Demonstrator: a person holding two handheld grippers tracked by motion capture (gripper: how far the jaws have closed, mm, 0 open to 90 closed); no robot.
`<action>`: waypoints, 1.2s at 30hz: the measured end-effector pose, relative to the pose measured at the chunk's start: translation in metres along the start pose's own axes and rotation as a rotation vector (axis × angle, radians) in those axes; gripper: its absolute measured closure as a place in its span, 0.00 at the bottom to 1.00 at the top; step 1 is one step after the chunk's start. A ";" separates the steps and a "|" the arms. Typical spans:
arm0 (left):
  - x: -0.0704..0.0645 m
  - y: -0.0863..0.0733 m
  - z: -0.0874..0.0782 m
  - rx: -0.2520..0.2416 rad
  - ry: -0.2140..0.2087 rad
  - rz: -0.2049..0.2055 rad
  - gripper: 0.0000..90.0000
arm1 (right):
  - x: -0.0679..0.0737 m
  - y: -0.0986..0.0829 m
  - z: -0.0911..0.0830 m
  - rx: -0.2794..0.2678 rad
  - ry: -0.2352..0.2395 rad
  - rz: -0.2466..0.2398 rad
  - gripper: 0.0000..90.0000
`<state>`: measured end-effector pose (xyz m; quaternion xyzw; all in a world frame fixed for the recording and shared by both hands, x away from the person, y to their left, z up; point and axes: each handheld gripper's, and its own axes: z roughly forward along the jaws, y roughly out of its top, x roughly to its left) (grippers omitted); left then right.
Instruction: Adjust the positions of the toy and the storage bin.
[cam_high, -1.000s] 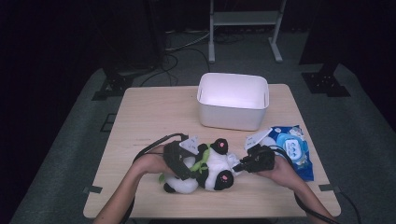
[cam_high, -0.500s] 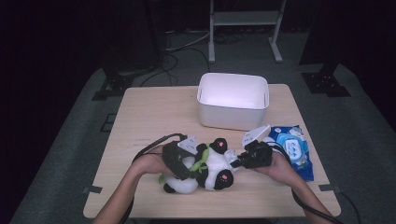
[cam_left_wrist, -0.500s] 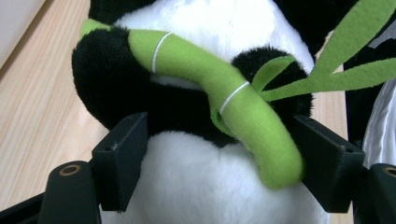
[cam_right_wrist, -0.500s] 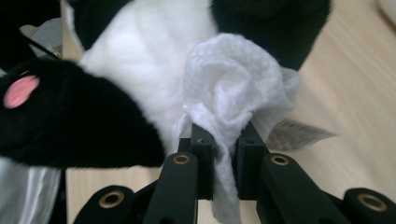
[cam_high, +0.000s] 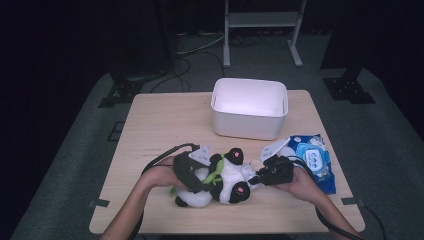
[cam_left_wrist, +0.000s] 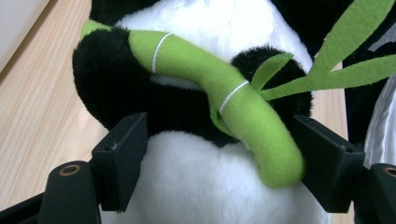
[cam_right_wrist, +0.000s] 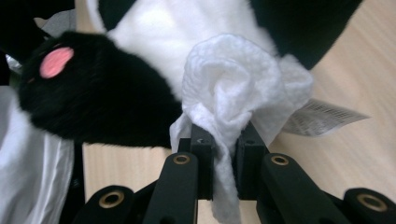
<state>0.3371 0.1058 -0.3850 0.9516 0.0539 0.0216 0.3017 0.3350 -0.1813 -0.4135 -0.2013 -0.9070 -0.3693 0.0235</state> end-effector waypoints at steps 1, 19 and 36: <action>0.000 0.000 0.000 0.001 0.001 0.003 0.25 | -0.002 0.002 0.000 -0.003 -0.005 0.002 0.89; -0.003 0.002 -0.001 0.019 0.009 0.008 0.25 | -0.009 -0.008 0.007 0.017 -0.007 0.029 0.89; -0.004 0.002 0.000 0.013 0.008 0.013 0.24 | -0.004 -0.005 -0.003 0.001 -0.022 0.012 0.89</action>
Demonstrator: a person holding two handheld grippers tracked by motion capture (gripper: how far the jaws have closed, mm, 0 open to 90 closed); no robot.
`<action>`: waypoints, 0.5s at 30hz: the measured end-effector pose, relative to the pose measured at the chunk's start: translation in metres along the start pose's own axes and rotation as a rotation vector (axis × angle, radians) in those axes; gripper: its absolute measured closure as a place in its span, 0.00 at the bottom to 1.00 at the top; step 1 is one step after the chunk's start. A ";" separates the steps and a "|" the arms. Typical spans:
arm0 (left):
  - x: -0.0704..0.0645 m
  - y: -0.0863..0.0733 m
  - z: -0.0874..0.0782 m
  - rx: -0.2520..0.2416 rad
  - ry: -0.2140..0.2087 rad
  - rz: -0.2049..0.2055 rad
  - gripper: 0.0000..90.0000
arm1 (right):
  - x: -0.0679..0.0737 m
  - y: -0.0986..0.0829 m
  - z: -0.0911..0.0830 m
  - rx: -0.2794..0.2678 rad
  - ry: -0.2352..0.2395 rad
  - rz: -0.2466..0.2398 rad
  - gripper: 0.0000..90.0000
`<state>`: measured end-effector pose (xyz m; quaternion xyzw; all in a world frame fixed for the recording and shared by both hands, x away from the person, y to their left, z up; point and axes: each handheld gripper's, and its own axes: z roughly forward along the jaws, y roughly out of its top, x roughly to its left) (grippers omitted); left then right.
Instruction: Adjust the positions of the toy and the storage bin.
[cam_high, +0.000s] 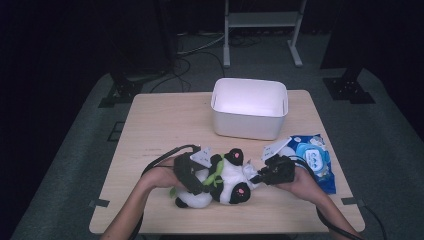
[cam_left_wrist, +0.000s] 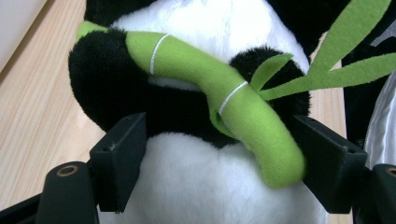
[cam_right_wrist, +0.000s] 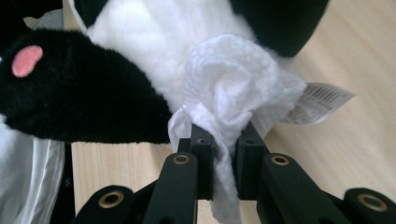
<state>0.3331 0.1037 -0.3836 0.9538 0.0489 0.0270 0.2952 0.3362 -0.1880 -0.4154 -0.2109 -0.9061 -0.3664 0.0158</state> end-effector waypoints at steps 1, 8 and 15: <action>0.000 0.000 0.000 -0.005 -0.001 -0.004 0.24 | 0.000 0.000 -0.003 -0.006 -0.004 0.001 0.89; 0.000 0.000 0.000 -0.004 0.000 -0.001 0.24 | -0.005 -0.003 -0.034 -0.036 -0.070 0.017 0.89; -0.001 0.000 0.000 -0.007 0.001 -0.004 0.23 | -0.016 -0.013 -0.083 -0.086 -0.179 0.064 0.89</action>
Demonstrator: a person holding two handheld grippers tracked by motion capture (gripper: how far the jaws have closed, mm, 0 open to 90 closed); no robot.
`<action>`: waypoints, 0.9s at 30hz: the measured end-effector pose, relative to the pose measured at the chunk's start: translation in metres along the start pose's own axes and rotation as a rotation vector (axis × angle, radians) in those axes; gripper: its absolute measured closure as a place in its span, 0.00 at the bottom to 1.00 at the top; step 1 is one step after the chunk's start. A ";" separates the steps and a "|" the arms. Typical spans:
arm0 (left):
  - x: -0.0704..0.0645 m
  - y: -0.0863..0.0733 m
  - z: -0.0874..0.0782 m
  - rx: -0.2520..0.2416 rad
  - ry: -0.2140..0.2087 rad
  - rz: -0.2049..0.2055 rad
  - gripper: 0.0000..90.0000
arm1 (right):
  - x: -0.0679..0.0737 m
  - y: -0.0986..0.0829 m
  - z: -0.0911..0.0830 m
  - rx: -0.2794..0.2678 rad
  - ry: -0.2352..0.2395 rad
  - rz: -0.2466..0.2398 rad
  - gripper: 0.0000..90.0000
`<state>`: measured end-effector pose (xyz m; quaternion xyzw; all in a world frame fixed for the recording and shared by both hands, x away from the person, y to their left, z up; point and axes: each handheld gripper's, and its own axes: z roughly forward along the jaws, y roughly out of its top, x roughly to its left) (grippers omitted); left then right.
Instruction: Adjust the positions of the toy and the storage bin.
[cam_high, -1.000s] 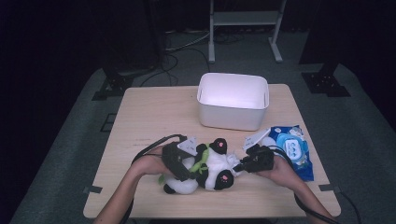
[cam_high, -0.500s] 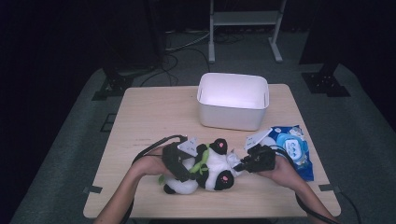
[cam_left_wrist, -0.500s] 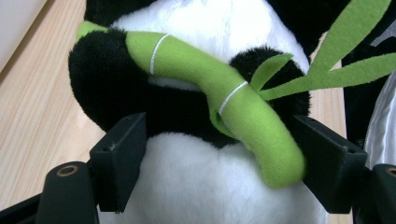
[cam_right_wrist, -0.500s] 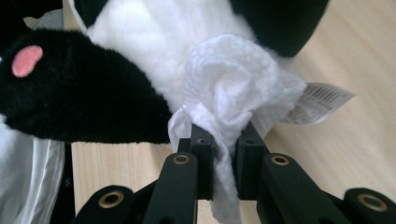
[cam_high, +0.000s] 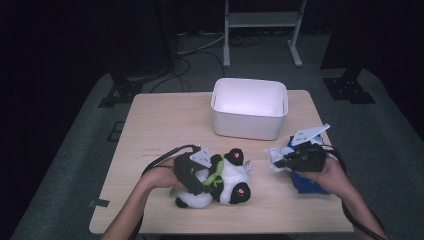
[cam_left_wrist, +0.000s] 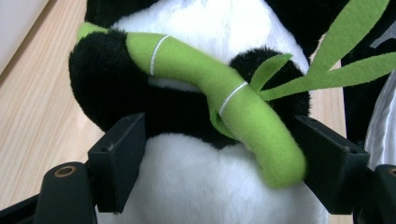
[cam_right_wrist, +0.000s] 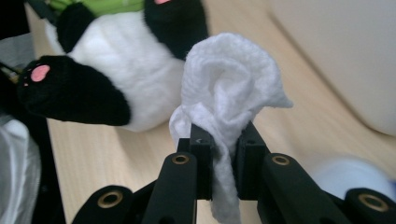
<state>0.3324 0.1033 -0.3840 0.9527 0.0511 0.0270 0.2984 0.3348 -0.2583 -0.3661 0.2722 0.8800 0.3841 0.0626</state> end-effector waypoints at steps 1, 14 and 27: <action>0.000 0.000 0.000 -0.001 -0.001 0.000 0.23 | -0.004 -0.002 -0.007 -0.002 -0.018 0.005 0.89; 0.000 0.002 0.000 0.011 -0.004 0.008 0.22 | -0.047 -0.042 -0.044 0.006 -0.171 0.175 0.88; 0.001 0.001 0.000 0.002 -0.007 0.006 0.22 | -0.071 -0.083 -0.019 0.084 -0.216 0.294 0.65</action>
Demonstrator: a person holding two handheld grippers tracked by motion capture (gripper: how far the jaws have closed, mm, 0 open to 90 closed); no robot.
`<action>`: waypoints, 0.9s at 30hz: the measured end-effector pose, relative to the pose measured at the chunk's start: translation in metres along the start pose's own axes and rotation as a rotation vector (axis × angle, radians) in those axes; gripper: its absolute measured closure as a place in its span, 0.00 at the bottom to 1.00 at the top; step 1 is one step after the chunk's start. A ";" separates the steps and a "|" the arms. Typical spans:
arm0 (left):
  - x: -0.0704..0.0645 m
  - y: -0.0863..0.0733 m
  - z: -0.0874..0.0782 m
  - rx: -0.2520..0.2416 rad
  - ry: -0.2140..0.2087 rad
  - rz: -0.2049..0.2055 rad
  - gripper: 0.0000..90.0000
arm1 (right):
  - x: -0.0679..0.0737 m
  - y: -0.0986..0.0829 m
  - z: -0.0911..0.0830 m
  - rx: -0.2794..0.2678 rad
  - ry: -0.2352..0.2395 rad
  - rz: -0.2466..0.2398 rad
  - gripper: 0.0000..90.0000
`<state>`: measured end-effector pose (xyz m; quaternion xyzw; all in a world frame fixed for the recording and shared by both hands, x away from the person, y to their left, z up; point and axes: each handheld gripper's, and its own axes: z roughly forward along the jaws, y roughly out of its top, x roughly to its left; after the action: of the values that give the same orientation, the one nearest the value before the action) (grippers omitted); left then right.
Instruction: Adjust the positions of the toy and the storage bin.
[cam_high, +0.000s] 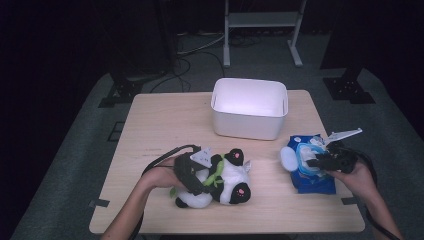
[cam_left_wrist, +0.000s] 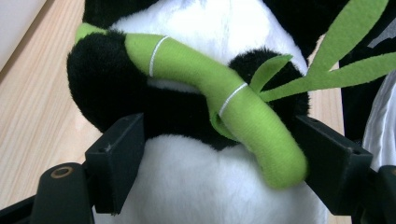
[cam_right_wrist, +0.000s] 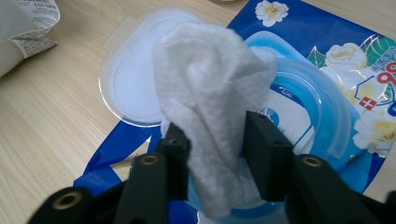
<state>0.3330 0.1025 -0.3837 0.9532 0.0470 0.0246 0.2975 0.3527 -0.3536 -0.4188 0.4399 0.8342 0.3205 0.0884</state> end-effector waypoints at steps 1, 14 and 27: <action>0.000 0.000 0.000 0.000 0.000 -0.001 0.22 | 0.000 0.000 -0.001 -0.004 -0.004 -0.002 0.63; -0.001 0.002 -0.002 -0.006 -0.003 0.003 0.21 | 0.008 0.007 -0.015 -0.009 0.013 -0.024 0.45; -0.003 0.003 -0.009 -0.050 -0.002 0.008 0.21 | 0.020 0.018 -0.029 -0.028 0.029 -0.078 0.44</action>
<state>0.3298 0.1045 -0.3747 0.9457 0.0425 0.0261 0.3212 0.3403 -0.3441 -0.3827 0.4009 0.8474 0.3349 0.0950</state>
